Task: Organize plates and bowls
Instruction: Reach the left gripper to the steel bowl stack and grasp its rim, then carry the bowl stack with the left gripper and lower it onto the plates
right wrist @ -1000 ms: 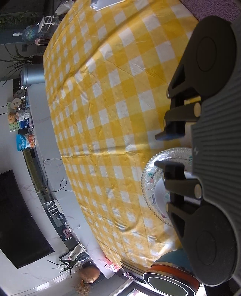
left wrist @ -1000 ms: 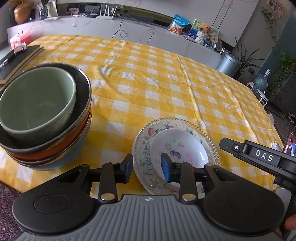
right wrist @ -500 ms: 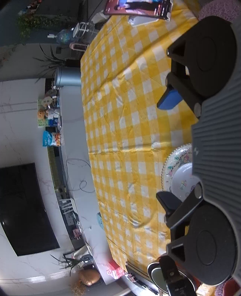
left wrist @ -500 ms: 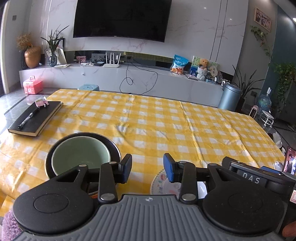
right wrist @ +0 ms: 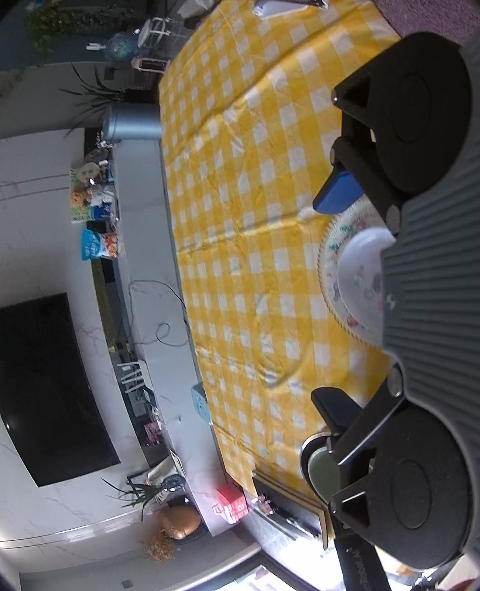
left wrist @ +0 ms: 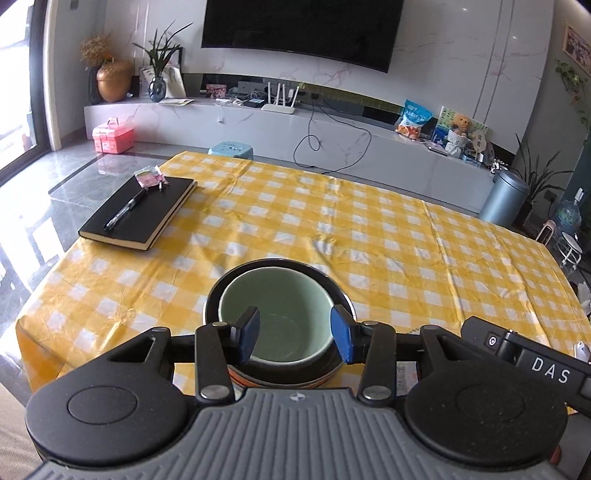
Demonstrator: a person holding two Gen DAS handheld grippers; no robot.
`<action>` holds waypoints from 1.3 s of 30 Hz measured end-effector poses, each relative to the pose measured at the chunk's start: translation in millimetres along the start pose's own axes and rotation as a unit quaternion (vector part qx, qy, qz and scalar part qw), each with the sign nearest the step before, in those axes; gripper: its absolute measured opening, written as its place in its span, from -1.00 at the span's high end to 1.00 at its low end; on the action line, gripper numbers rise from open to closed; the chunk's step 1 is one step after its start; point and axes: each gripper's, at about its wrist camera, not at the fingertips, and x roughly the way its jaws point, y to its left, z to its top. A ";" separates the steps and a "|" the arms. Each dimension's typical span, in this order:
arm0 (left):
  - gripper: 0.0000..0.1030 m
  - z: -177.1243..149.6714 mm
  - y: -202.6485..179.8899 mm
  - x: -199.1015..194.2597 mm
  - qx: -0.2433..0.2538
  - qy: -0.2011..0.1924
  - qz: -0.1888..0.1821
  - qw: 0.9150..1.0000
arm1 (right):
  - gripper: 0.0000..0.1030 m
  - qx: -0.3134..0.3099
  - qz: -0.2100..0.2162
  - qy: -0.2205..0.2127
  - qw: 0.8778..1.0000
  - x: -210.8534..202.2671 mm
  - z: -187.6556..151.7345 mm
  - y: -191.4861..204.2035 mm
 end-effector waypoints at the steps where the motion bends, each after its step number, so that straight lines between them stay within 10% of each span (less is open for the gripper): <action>1: 0.03 0.5 4.7 1.4 -0.007 0.003 0.005 1.000 | -0.91 -0.005 0.009 0.008 1.000 1.8 0.6 7.1; 13: -0.18 6.1 50.3 16.2 -0.067 0.035 0.004 0.997 | -0.87 0.000 0.087 0.076 0.993 26.3 16.2 63.6; 39: -0.15 -12.4 98.6 89.4 -0.203 0.129 -0.048 0.969 | -0.32 0.049 0.061 0.224 0.972 122.6 -7.9 73.1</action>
